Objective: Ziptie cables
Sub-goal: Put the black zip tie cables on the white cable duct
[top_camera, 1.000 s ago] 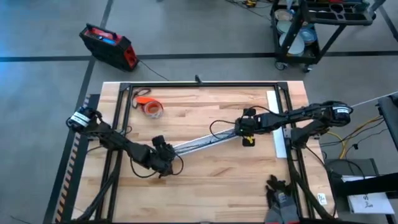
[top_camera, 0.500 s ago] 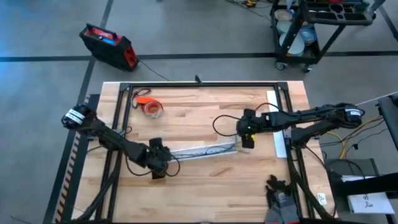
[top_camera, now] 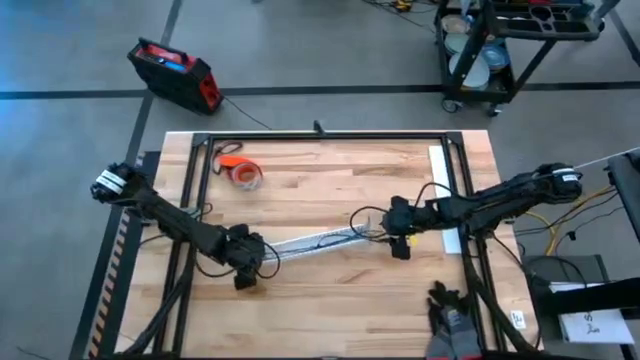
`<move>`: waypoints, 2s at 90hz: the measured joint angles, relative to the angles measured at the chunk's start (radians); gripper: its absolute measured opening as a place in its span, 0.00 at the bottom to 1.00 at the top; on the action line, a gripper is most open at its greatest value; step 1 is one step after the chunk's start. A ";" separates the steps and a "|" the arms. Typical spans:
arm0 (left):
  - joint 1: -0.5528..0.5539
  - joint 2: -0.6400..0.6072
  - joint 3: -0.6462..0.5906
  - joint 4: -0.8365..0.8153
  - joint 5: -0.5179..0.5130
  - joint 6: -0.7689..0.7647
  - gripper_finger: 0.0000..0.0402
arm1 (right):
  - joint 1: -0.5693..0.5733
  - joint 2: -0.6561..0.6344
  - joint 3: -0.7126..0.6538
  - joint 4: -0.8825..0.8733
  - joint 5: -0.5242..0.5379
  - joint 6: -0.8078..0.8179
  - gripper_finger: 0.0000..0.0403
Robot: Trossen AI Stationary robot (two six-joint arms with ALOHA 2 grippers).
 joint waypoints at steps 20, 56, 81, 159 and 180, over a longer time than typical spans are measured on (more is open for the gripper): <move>0.000 -0.101 0.026 -0.040 0.049 -0.042 0.59 | 0.001 0.086 0.049 0.015 0.012 -0.035 0.56; -0.004 -0.193 0.024 -0.091 0.072 -0.157 0.59 | 0.001 0.089 0.128 -0.080 0.183 -0.007 0.50; -0.010 -0.189 0.019 -0.097 0.093 -0.187 0.60 | -0.011 0.225 0.107 0.081 0.342 0.013 0.37; -0.047 -0.182 0.010 -0.220 0.125 -0.288 0.61 | -0.142 0.386 0.163 0.394 0.278 0.074 0.33; -0.048 -0.161 0.008 -0.211 0.119 -0.303 0.58 | -0.141 0.459 0.235 0.260 0.318 0.062 0.36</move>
